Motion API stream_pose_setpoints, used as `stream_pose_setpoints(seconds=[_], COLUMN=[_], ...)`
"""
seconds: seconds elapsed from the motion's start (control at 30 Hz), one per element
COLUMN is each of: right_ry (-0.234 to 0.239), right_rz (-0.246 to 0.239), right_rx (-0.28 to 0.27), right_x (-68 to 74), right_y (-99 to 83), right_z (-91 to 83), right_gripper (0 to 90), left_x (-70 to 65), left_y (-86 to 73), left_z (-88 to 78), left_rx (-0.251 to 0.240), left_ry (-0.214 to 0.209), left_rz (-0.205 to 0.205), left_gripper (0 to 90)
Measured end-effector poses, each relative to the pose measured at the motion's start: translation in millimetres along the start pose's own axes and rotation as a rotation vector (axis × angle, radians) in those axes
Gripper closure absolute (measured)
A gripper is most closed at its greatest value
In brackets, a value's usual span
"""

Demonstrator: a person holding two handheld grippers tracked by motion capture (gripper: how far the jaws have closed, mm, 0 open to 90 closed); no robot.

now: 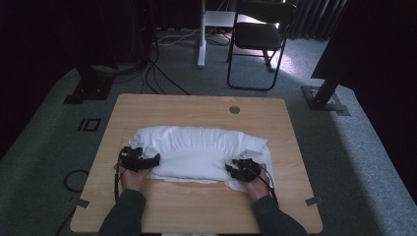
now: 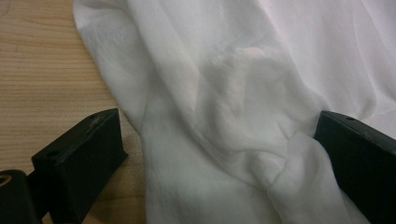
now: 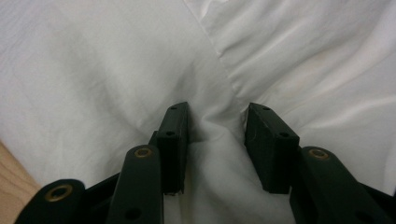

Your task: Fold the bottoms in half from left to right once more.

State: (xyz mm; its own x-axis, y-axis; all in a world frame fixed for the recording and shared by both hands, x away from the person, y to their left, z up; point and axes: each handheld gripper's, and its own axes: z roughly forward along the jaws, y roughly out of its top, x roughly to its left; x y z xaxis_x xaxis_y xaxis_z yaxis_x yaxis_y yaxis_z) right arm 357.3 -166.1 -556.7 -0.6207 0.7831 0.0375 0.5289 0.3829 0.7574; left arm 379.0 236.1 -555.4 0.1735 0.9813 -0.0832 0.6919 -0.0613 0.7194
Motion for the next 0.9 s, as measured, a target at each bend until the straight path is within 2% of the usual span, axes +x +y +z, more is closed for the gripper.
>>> stream_pose_setpoints(seconds=[0.13, 0.17, 0.23, 0.27, 0.33, 0.4, 0.43, 0.47, 0.5, 0.57, 0.7, 0.77, 0.8, 0.9], right_ry=[0.006, 0.007, 0.008, 0.011, 0.012, 0.009, 0.009, 0.008, 0.007, 0.007, 0.007, 0.007, 0.006, -0.001], right_rz=[0.005, 0.005, 0.005, 0.004, 0.006, 0.005, 0.004, 0.004, 0.004, 0.006, 0.010, 0.013, 0.011, 0.017], right_rx=[-0.001, -0.003, -0.005, -0.008, -0.010, -0.010, -0.010, -0.010, -0.009, -0.010, -0.007, -0.003, 0.000, 0.013], right_x=[-0.8, -1.0, -1.1, -1.3, -1.5, -1.2, -1.1, -1.0, -0.8, -0.6, -0.4, -0.2, -0.1, 0.9], right_y=[-0.1, -0.3, -0.7, -1.1, -1.2, -1.3, -1.3, -1.3, -1.3, -1.3, -1.0, -0.6, -0.3, 5.7], right_z=[-0.1, -0.1, -0.2, -0.2, -0.2, -0.3, -0.3, -0.3, -0.4, -0.5, -0.9, -1.3, -1.6, -6.0], right_gripper=[58.5, 58.5, 58.5, 58.5, 58.5, 58.5, 58.4, 58.4, 58.4, 58.3, 58.0, 57.7, 57.3, 54.8], left_x=[-2.0, -4.7, -4.7, -7.5, -7.4, -7.2, -7.2, -8.9, -10.1, -14.0, -13.9, -12.1, -12.2, -12.4], left_y=[-0.5, -1.4, -1.4, -1.6, -2.1, -2.5, -2.5, -4.1, -4.8, -6.5, -6.8, -7.1, -7.7, -7.3], left_z=[0.1, 0.1, 0.1, 0.6, 0.4, -1.6, -1.6, -5.4, -6.5, -8.7, -9.9, -9.2, -9.1, -11.5], left_rx=[-0.001, -0.001, -0.001, 0.008, 0.006, 0.004, 0.004, -0.012, -0.012, -0.024, -0.025, -0.021, -0.026, -0.039], left_ry=[0.018, 0.044, 0.044, 0.076, 0.072, 0.050, 0.050, 0.027, 0.031, 0.012, -0.077, -0.118, -0.127, -0.133], left_rz=[-0.010, -0.018, -0.018, -0.019, -0.014, -0.001, -0.001, -0.008, -0.005, 0.007, -0.026, -0.047, -0.047, -0.038], left_gripper=[3.0, 2.9, 2.9, 1.9, 2.0, 4.4, 8.9, 14.2, 18.7, 32.1, 64.8, 76.4, 80.1, 82.5])
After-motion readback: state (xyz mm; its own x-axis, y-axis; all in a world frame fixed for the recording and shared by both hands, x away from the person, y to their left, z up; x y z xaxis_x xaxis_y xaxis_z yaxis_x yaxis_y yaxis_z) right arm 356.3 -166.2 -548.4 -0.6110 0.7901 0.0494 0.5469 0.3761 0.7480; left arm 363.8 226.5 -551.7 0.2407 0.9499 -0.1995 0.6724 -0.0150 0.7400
